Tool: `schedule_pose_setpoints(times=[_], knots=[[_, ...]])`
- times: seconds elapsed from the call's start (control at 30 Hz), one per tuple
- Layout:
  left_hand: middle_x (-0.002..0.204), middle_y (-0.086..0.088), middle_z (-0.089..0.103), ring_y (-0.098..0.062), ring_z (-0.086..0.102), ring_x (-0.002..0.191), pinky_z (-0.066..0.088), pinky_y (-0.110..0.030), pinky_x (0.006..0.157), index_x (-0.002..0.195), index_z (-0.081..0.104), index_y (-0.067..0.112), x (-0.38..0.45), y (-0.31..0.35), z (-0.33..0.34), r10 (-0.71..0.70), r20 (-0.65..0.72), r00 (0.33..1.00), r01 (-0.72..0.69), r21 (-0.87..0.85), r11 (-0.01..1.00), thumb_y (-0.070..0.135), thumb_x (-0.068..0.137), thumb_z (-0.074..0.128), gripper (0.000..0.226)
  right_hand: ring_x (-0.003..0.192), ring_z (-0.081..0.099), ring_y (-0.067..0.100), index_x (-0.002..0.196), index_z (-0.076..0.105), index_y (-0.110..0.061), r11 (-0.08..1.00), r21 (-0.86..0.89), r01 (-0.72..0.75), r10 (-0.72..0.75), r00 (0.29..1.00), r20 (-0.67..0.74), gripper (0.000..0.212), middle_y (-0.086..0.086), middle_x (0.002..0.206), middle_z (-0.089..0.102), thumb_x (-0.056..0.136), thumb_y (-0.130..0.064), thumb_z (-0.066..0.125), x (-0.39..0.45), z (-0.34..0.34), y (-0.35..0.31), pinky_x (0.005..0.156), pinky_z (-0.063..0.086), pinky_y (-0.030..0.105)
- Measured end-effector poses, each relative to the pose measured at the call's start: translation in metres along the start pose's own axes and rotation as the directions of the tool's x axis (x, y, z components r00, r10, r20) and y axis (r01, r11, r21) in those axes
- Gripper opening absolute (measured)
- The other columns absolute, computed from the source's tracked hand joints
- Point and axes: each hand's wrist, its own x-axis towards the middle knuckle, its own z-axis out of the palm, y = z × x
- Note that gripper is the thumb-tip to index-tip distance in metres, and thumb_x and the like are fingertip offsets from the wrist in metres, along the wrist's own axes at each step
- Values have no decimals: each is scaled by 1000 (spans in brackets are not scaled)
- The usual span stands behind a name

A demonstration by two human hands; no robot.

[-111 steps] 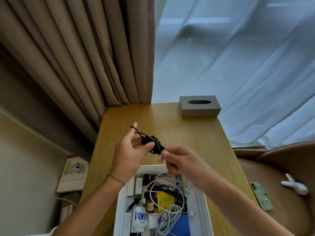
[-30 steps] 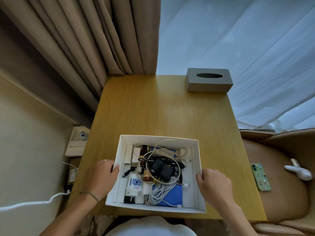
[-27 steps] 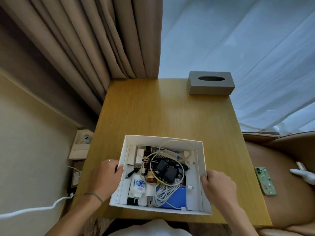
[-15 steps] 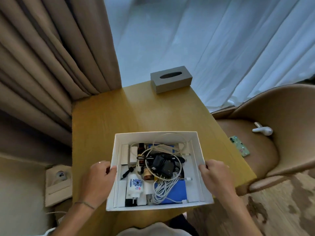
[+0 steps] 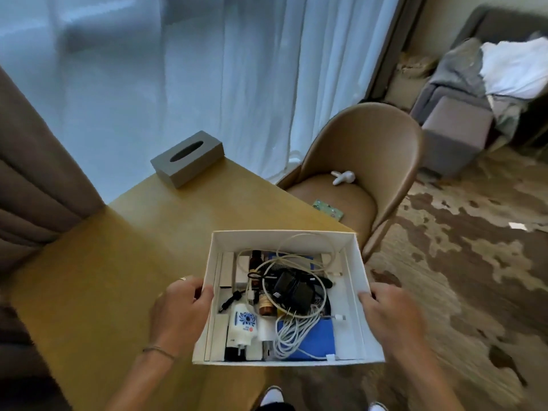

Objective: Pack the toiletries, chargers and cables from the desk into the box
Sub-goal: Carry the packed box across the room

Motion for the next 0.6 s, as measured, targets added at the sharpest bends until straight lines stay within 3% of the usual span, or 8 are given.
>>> schedule_pose_setpoints(times=[0.1,0.23,0.37,0.5,0.6], knots=[[55,4,58,-17,55,48,45,-31,45,60,62,23,-1,34,16,116,70,991,-117,16,993,29,96,58,37,43,38,15,56,58,-8,992,-17,-125,124,990,-66,42,6,49,50,95,-25,59,-21,-20,38,48,34,33],[46,6,51,-10,42,40,29,-22,41,55,58,24,-12,88,46,289,166,943,-296,24,955,28,96,55,42,42,34,14,55,56,-10,966,-28,-258,250,954,-163,43,0,47,43,94,-26,60,-59,-50,93,47,31,30],[47,2,53,-13,42,41,30,-24,43,53,56,18,-37,147,87,398,249,883,-409,-7,912,25,96,56,44,43,31,13,51,47,-16,922,3,-388,379,899,-219,45,-2,47,38,94,-23,60,-103,-82,151,47,29,27],[41,6,43,-9,38,34,24,-14,35,48,47,22,-86,206,125,550,280,787,-555,-69,829,22,93,59,46,44,31,14,54,45,-16,857,83,-509,512,820,-256,43,-2,48,37,95,-23,59,-157,-114,214,48,30,28],[42,6,42,-12,42,39,28,-23,38,48,43,22,-132,248,151,638,293,712,-648,-77,758,19,90,61,46,43,26,13,53,38,-17,812,95,-576,575,760,-302,45,-4,47,33,93,-21,58,-205,-139,262,47,22,26]])
